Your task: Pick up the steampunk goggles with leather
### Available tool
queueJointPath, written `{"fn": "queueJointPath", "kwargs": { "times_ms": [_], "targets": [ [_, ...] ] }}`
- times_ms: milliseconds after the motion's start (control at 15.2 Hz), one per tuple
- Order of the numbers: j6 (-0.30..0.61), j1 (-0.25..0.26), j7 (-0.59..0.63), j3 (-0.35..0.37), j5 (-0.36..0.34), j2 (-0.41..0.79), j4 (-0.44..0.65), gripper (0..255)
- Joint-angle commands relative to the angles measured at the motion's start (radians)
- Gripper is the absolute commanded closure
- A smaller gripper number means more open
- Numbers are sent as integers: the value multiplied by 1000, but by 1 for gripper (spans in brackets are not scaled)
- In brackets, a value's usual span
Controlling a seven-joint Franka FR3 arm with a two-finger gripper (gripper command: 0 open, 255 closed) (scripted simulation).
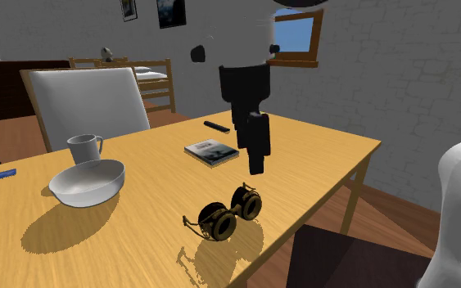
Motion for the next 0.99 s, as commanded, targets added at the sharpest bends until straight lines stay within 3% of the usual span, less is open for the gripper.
{"fn": "queueJointPath", "kwargs": {
  "times_ms": [0,528,924],
  "targets": [
    [59,6,-63,-15,-33,43,-28,0],
    [318,5,-282,-73,-178,297,-68,0],
    [414,0,-277,-80,-201,369,-95,0]
  ]
}}
